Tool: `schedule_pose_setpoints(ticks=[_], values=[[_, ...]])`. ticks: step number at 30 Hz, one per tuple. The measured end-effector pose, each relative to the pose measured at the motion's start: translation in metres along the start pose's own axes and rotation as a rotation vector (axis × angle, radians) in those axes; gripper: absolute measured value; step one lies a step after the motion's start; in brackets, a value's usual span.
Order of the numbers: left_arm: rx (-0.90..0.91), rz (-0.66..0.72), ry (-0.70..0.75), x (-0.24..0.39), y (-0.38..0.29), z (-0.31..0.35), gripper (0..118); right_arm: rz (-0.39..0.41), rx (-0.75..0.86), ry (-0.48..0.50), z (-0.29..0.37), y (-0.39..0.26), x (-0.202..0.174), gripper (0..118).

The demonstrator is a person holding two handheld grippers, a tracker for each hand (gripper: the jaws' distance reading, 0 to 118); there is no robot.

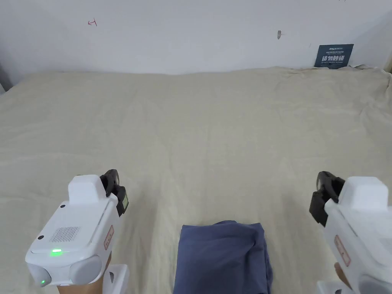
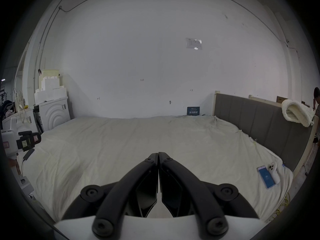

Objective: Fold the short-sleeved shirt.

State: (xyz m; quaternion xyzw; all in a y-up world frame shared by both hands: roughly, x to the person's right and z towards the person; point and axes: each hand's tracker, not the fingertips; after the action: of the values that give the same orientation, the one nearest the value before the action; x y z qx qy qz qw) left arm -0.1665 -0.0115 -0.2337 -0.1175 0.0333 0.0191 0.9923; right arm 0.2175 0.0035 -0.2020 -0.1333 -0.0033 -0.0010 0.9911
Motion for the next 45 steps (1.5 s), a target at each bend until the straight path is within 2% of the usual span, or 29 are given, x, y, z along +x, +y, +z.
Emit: schedule_pose_setpoints(ticks=[13, 25, 28, 38, 41, 43, 45], values=[[-0.073, 0.021, -0.046, 0.003, -0.013, -0.001, 0, -0.005, -0.301, 0.125, -0.043, -0.091, -0.064, 1], [-0.149, 0.033, -0.078, 0.005, -0.034, -0.002, 0, -0.021, -0.520, 0.111, -0.071, -0.163, -0.082, 1], [-0.187, 0.047, -0.098, 0.006, -0.041, -0.004, 0, -0.055, -0.491, 0.098, -0.068, -0.168, -0.082, 0], [-0.544, 0.190, -0.312, 0.009, -0.065, -0.035, 0, -0.034, -0.491, 0.105, -0.066, -0.165, -0.081, 0], [-0.671, 0.251, -0.407, 0.007, -0.072, -0.051, 12, -0.031, -0.492, 0.107, -0.066, -0.165, -0.081, 0], [-0.755, 0.291, -0.461, 0.005, -0.078, -0.061, 39, -0.030, -0.493, 0.110, -0.066, -0.164, -0.081, 0], [-0.809, 0.308, -0.485, 0.004, -0.085, -0.070, 79, -0.025, -0.494, 0.111, -0.066, -0.164, -0.082, 0]])
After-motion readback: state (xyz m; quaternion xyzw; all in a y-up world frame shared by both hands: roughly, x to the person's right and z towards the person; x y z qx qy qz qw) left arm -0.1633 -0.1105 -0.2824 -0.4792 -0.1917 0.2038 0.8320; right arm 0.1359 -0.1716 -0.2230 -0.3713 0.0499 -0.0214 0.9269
